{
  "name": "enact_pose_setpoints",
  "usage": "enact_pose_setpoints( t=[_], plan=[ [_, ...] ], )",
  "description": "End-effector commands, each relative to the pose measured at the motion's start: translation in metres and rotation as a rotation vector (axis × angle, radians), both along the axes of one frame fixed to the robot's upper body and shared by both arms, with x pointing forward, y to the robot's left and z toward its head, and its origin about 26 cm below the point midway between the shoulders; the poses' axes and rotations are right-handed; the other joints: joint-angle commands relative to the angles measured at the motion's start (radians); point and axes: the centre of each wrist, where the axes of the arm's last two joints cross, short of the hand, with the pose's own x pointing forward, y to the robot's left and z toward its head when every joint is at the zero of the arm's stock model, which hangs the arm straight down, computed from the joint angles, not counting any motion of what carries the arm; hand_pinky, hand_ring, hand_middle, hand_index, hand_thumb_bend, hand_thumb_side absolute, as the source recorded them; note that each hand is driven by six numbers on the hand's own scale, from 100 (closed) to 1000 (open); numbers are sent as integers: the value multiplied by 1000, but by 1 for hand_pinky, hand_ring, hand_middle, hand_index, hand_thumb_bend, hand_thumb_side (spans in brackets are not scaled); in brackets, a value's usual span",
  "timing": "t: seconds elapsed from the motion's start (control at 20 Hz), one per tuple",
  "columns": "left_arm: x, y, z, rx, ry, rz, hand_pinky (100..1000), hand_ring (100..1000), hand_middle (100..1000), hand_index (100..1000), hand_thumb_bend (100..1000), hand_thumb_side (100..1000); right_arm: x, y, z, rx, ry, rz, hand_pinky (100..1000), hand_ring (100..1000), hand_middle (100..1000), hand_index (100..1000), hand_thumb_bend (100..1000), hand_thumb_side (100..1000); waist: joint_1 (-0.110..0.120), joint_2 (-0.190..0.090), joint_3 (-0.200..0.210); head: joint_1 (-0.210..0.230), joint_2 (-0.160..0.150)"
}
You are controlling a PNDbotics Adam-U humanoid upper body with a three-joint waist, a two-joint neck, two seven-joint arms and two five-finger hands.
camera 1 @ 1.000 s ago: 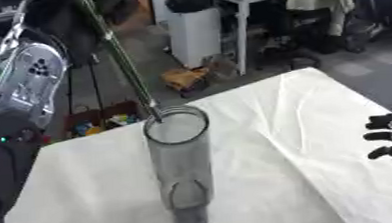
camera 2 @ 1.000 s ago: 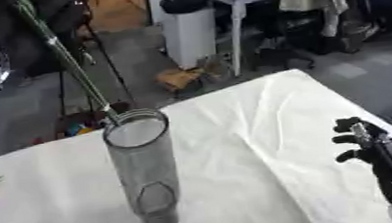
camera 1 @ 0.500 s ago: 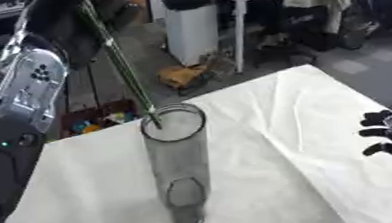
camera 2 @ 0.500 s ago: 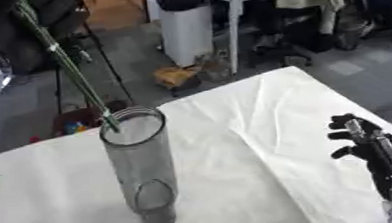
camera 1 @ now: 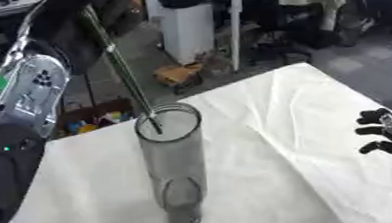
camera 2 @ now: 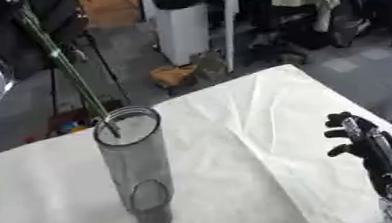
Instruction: Arrange flowers into the vase.
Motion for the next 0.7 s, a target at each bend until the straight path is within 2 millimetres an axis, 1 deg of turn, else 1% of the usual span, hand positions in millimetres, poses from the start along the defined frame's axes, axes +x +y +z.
enact_pose_setpoints(
  t=[0.05,0.4,0.7],
  plan=[
    [-2,-1,7,6,-31,-4,100,100,100,109,280,100,2,-3,12,-19,-30,4,480,708,693,779,100,840,-5,-9,-4,-2,-15],
    [0,-4,3,23,-46,-1,100,100,100,110,277,100,3,-2,13,-20,-35,9,480,709,693,778,100,840,2,0,-17,0,-28],
    [3,-5,-2,49,-65,16,100,100,100,111,275,100,4,-2,14,-21,-37,9,479,709,693,778,100,840,4,6,-24,-1,-33]
  ],
)
